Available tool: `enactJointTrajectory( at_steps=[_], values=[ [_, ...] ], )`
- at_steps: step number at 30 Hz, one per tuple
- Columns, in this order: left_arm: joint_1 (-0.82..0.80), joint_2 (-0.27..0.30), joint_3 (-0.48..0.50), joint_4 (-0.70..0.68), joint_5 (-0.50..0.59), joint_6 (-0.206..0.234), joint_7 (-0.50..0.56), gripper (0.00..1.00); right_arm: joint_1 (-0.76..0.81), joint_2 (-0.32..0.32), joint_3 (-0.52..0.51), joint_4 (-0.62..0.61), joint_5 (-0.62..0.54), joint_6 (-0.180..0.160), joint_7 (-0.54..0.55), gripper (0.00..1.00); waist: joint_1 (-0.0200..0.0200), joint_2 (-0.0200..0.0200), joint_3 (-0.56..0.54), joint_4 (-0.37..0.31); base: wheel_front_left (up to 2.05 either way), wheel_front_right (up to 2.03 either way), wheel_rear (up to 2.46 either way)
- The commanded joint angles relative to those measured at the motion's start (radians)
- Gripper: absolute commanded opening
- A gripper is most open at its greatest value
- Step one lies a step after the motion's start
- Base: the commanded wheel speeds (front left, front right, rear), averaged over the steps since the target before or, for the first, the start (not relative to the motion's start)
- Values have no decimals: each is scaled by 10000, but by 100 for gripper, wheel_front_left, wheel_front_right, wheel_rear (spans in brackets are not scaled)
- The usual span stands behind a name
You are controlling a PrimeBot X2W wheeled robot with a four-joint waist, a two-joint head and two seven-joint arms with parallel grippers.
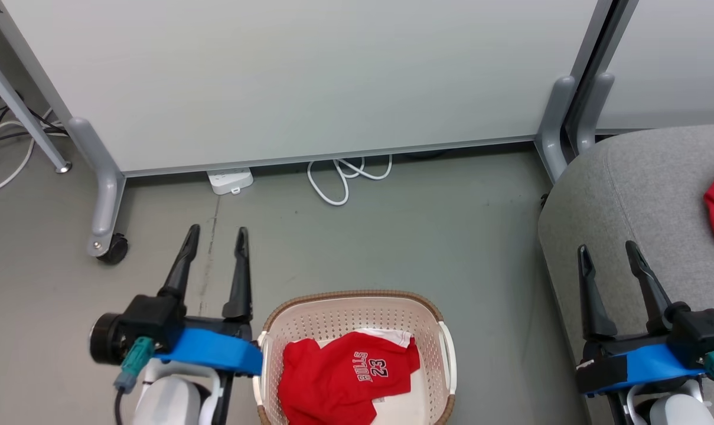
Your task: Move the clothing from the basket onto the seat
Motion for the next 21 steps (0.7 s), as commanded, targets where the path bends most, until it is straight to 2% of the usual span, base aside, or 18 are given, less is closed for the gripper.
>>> enactJointTrajectory(
  at_steps=[1,10,21],
  values=[
    [-293,-18,-189,49,80,-75,-48,100,-115,30,-24,-66,55,-2,-35,100,1,0,140,-48,0,0,0],
    [-1666,72,-1532,1048,525,-187,-40,100,-982,18,68,-316,55,-2,-35,100,1,0,1146,-595,0,0,0],
    [-4234,1332,-4211,3397,241,-157,-38,100,-2905,36,466,-821,218,-2,-33,100,1,0,3806,-1712,0,0,0]
  ],
)
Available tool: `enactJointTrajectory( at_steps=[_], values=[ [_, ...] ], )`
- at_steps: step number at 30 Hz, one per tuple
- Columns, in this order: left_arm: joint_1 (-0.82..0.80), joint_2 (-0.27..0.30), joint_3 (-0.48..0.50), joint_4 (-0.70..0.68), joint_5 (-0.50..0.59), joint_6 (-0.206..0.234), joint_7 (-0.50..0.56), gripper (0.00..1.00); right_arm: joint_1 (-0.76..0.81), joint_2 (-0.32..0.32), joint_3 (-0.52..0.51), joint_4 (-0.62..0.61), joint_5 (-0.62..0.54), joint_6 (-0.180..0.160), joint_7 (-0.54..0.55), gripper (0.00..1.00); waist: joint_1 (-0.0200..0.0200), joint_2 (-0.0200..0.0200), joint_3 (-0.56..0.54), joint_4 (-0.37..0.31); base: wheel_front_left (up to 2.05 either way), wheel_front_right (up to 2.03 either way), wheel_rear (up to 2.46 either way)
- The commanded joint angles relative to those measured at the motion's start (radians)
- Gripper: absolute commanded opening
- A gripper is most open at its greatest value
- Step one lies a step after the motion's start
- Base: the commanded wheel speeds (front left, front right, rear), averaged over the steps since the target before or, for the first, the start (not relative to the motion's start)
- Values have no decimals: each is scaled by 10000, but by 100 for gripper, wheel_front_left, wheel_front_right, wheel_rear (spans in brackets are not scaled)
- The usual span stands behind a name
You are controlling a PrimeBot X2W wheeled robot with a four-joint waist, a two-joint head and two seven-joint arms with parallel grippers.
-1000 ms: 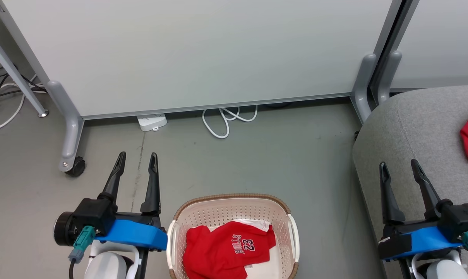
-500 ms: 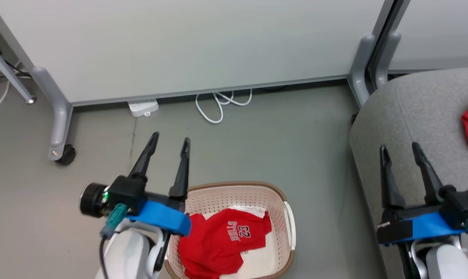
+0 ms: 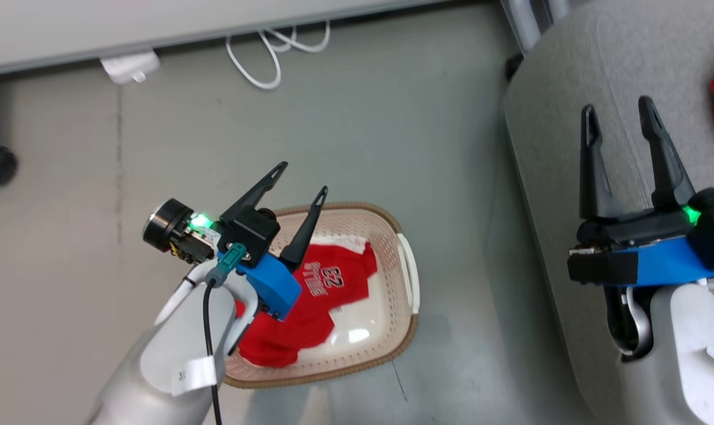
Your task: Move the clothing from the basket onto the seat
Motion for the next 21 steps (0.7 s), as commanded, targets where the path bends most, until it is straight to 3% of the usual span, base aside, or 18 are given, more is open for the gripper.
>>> enactJointTrajectory(
  at_steps=[1,12,21],
  values=[
    [-228,104,-75,104,-53,-4,-27,100,-182,16,31,-47,42,-2,-35,100,-2,0,918,-612,0,0,0],
    [-2224,964,-2777,2488,-414,-4,-28,100,-1362,25,99,-480,312,-2,-35,100,-2,0,3000,-1337,0,0,0],
    [-3515,959,-4888,4590,-827,-4,444,100,-1959,25,229,-742,512,-2,-35,100,-2,0,4410,-1637,0,0,0]
  ],
)
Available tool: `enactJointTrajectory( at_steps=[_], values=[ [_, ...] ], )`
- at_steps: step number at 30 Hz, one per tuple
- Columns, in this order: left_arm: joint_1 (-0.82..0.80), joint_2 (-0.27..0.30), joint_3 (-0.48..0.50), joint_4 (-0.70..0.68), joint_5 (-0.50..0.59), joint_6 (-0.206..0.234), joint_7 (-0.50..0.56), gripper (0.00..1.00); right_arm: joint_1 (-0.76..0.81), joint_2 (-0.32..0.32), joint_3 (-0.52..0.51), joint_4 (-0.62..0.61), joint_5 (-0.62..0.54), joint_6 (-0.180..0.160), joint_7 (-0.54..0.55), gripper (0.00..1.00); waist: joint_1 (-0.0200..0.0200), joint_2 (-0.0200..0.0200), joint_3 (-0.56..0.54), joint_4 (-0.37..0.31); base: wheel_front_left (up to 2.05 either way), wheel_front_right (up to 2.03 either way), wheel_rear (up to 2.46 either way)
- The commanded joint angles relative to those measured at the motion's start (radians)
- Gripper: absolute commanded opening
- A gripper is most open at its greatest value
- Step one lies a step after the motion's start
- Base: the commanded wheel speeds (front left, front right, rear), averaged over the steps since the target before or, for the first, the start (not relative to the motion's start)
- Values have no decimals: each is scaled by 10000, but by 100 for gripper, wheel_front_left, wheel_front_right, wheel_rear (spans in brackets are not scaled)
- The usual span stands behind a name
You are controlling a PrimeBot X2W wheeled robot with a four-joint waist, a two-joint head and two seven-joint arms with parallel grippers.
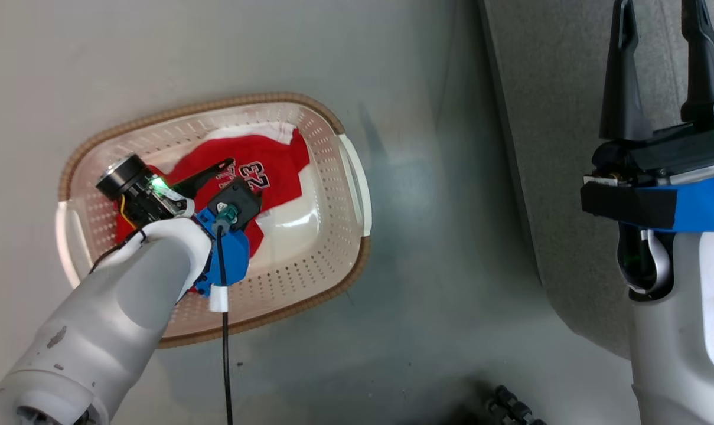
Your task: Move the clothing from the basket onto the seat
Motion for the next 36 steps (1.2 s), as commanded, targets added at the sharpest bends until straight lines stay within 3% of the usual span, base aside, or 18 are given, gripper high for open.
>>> enactJointTrajectory(
  at_steps=[1,7,14,23,32,33,34,35,36],
  values=[
    [-170,8,-167,121,-102,-2,94,100,-198,21,27,-48,20,-2,-35,100,-3,0,489,-194,0,0,0],
    [-868,-24,-1323,803,-631,-2,826,100,-520,22,149,-257,7,-2,-35,100,-3,0,1283,-296,0,0,0],
    [-1406,147,-1980,1239,-1032,-3,1560,100,-700,21,197,-493,56,-2,-34,100,-3,0,2022,-483,0,0,0],
    [-1836,441,-2222,1545,-1023,-3,2383,100,-767,21,293,-719,98,-2,-34,100,-3,0,2788,-625,0,0,0],
    [-1931,373,-2281,1791,-1018,-3,3215,100,-844,21,305,-787,11,-2,-34,100,-3,0,3035,-549,0,0,0],
    [-1914,369,-2285,1813,-1001,-3,3321,90,-857,21,291,-778,11,-2,-34,100,-3,0,3033,-539,0,0,0],
    [-1911,369,-2287,1808,-987,-3,3359,47,-862,21,285,-775,-3,-2,-34,100,-3,0,3027,-528,0,0,0],
    [-1922,363,-2289,1788,-971,-3,3379,16,-871,21,277,-784,-13,-2,-34,100,-3,0,3019,-516,0,0,0],
    [-1930,360,-2291,1764,-955,-3,3379,0,-873,21,268,-783,-21,-2,-34,100,-3,0,3008,-503,0,0,0]
  ],
)
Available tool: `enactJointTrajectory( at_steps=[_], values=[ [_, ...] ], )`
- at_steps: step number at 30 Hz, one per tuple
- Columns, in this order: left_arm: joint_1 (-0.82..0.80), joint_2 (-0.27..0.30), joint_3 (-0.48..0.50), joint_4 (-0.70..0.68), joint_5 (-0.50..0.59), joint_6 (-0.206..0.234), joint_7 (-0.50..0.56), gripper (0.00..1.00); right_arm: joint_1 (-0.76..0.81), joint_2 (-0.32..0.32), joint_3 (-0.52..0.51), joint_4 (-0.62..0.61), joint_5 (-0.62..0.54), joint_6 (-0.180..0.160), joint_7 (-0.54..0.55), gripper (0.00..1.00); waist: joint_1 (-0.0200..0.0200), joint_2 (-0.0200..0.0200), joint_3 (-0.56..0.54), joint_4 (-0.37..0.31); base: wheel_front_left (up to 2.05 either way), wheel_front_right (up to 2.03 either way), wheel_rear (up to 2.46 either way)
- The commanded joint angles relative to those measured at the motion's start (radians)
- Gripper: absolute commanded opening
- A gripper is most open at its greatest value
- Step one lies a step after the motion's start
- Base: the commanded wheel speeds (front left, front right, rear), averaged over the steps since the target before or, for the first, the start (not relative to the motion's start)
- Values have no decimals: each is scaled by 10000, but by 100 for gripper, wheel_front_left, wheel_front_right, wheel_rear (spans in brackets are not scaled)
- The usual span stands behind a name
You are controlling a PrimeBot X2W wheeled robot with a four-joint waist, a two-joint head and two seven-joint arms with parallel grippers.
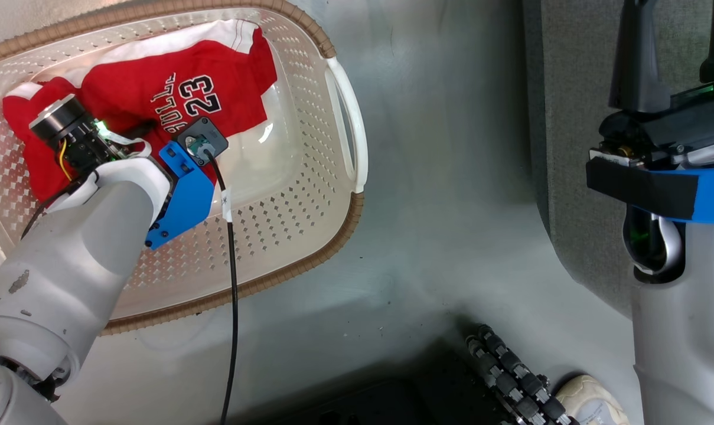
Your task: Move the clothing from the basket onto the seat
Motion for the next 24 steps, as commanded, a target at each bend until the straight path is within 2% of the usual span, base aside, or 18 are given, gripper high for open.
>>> enactJointTrajectory(
  at_steps=[1,8,24],
  values=[
    [44,178,-71,156,53,-3,203,0,-193,19,-42,-36,-60,-2,-34,100,1,0,-32,32,0,0,0],
    [137,183,-67,10,101,-3,60,0,-191,19,-52,52,-68,-2,-34,100,1,0,-194,82,0,0,0],
    [501,-377,-59,-163,-132,-3,-843,0,25,18,-197,318,-260,-2,-34,100,1,0,-1056,433,0,0,0]
  ],
)
